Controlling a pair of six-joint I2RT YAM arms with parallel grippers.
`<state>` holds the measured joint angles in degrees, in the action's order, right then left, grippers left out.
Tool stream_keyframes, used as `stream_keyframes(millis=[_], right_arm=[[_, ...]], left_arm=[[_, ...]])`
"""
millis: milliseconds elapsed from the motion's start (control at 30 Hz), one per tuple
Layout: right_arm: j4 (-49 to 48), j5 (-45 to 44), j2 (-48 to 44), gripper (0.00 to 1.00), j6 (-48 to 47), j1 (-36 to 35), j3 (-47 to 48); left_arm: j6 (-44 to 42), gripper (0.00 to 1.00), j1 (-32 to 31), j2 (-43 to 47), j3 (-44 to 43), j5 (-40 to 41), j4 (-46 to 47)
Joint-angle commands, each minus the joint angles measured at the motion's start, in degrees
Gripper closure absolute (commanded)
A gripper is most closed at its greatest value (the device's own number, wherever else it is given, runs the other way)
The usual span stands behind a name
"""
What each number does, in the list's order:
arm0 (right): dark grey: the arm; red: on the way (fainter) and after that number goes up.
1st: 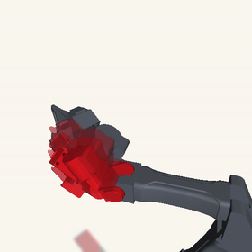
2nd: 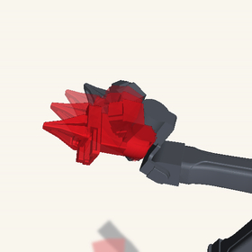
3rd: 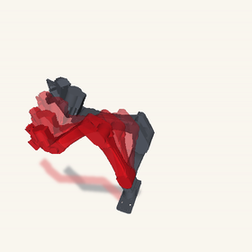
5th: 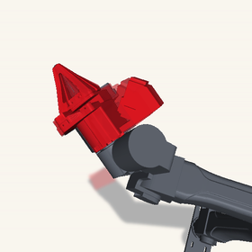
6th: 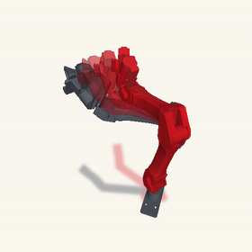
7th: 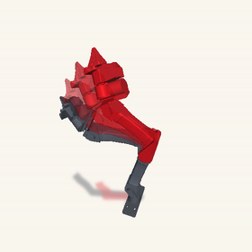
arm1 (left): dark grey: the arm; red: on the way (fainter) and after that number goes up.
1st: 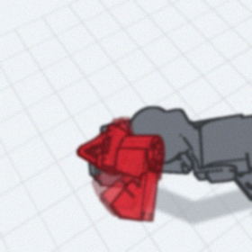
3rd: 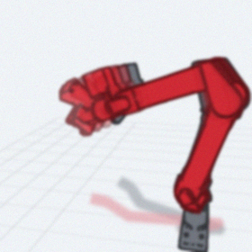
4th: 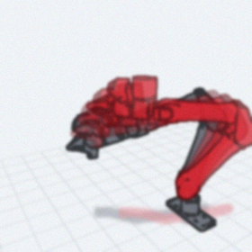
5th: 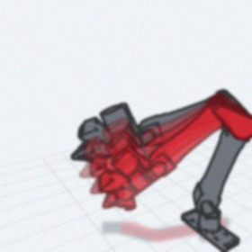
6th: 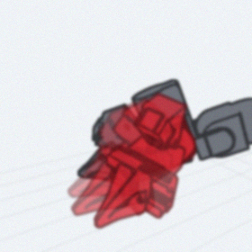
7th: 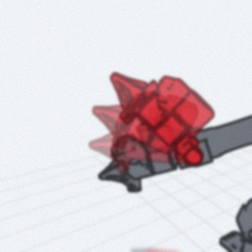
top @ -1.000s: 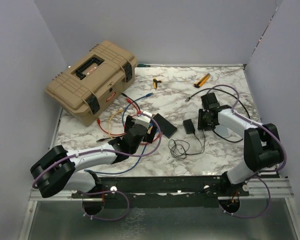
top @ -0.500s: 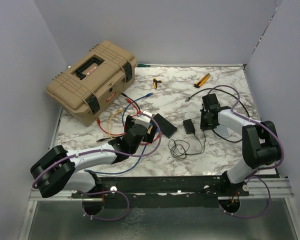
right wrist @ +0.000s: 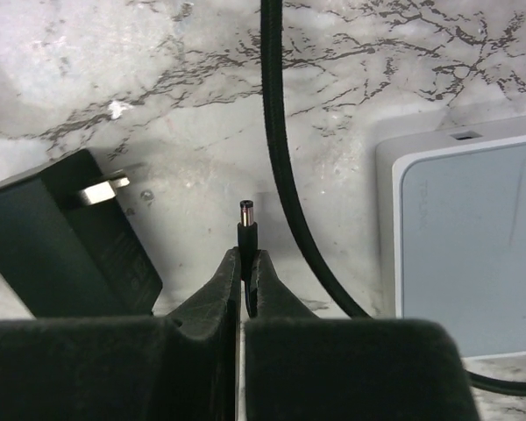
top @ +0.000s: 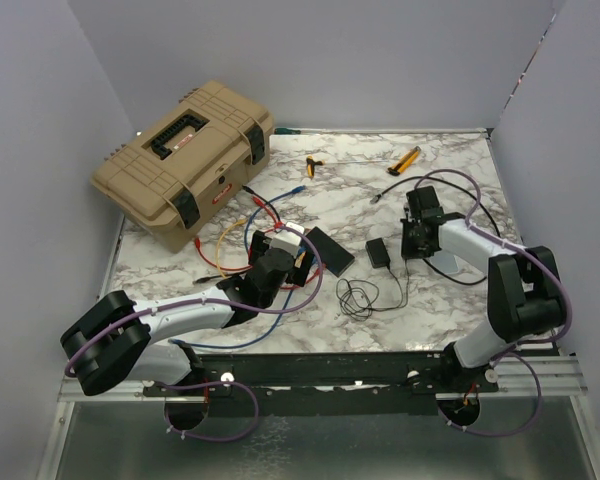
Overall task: Insert the plug into the switch port
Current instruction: Pick up the connector from the center of the board, then insert the connector into the switch port.
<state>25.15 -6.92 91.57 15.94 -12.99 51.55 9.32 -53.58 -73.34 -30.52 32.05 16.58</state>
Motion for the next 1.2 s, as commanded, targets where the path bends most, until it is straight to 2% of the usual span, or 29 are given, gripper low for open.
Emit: stream_keyframes(millis=[0, 267, 633, 767, 1167], right_arm=[[2.2, 4.6, -5.2, 1.00, -3.1, 0.3, 1.5], [1.1, 11.0, -12.0, 1.00, -9.0, -3.3, 2.2], [-2.6, 19.2, -10.1, 1.00, -11.6, -10.8, 0.0], [-5.1, 23.1, -9.3, 1.00, -11.2, -12.2, -1.9], [-7.2, 26.3, -5.5, 1.00, -11.1, -15.3, -4.6]], left_arm=[[-0.5, 0.01, 0.2, -0.7, -1.5, 1.4, -0.4], [-0.1, 0.01, 0.3, -2.1, -2.4, 2.0, -1.2], [3.6, 0.01, 3.6, -1.6, -3.4, -3.3, 0.3], [4.9, 0.01, 5.5, -4.1, -5.7, -6.3, 0.1], [8.0, 0.01, 11.1, -17.5, -15.4, -14.3, 2.3]])
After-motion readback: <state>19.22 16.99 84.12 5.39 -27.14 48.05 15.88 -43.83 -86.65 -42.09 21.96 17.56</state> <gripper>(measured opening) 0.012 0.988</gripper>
